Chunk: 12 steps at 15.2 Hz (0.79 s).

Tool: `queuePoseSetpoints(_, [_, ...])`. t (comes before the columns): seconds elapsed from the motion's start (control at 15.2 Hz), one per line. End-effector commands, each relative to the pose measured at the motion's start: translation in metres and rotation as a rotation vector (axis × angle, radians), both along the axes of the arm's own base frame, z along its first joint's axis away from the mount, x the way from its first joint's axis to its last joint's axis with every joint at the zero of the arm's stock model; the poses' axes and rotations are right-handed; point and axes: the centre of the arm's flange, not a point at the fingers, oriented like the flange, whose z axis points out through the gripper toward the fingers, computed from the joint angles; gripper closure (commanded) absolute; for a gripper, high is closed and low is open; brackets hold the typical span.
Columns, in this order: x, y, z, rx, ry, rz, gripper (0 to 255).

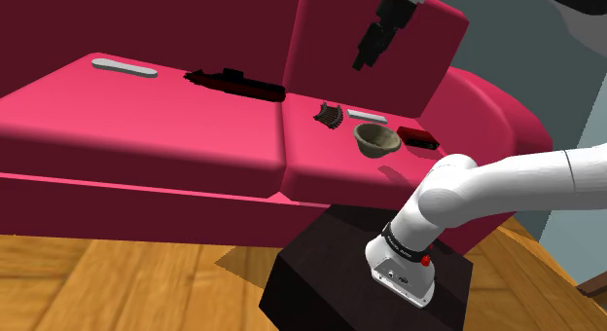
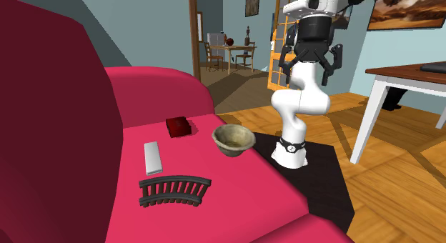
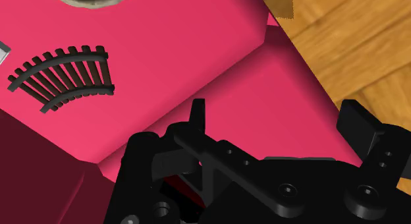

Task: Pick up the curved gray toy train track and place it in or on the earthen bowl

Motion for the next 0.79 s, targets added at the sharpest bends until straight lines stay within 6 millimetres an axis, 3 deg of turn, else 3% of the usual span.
queuePoseSetpoints(0.0, [0.0, 0.0, 0.0, 0.0, 0.0, 0.0, 0])
queuePoseSetpoints(0.73, [0.103, -0.075, -0.072, 0.033, 0.041, -0.399, 0])
